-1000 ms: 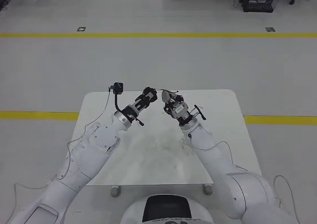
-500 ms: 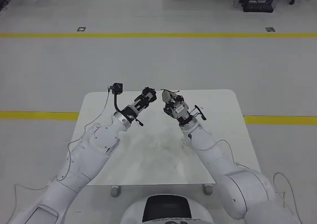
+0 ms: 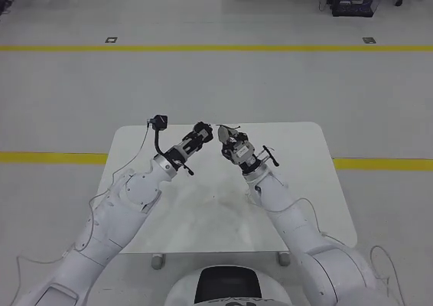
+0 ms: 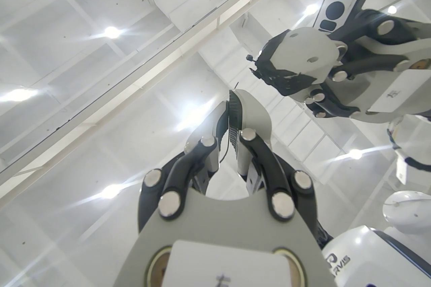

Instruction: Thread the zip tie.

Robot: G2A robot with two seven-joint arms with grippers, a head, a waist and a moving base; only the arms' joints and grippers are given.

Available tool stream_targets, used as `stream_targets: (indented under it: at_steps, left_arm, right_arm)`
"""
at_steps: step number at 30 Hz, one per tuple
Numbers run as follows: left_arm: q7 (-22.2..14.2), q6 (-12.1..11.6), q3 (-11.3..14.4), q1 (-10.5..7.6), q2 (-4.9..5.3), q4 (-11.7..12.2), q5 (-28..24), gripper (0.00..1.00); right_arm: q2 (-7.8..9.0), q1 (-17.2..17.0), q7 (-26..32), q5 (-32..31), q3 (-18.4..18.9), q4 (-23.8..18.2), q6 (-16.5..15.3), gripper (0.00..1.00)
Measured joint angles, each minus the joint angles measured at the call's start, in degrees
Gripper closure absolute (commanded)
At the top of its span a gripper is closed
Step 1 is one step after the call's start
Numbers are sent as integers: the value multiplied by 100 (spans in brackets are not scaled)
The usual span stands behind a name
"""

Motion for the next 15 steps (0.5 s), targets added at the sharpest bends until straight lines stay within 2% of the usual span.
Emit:
stream_targets:
  at_steps: [15]
  left_arm:
    - [-38, 0, -18, 65, -24, -70, 51, 100]
  right_arm:
    - [164, -172, -282, 512, -476, -368, 0, 100]
